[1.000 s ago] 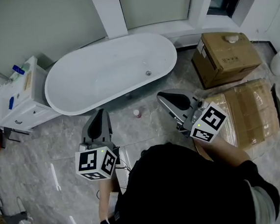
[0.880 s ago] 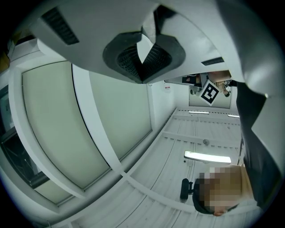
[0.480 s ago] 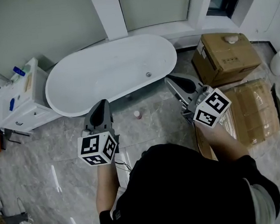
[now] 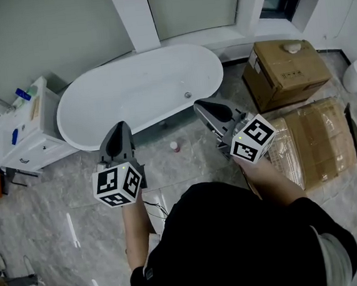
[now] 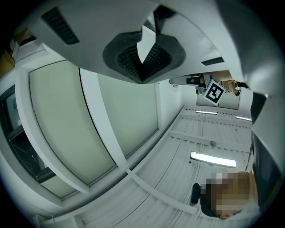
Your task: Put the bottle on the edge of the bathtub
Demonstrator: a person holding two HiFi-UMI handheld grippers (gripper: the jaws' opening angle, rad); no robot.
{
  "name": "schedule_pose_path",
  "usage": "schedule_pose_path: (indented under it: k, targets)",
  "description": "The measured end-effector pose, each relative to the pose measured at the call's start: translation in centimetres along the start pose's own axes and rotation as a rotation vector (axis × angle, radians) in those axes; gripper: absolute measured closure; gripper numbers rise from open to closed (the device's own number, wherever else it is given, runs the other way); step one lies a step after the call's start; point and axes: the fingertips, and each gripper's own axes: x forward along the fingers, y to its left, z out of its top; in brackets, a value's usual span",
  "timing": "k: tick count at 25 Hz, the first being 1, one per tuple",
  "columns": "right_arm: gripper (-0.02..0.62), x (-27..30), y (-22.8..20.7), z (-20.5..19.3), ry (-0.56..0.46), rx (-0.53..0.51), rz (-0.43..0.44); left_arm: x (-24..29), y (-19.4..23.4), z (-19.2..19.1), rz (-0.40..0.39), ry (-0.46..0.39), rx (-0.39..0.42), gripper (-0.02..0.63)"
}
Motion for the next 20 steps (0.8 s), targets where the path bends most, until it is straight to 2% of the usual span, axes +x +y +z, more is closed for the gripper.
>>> schedule_pose_path:
  k: [20]
  targets:
    - [0.568,0.2,2.0,-1.9,0.059,0.024,0.000,-1.9,0.2,-2.2,0.008,0.045,-0.030,0.589]
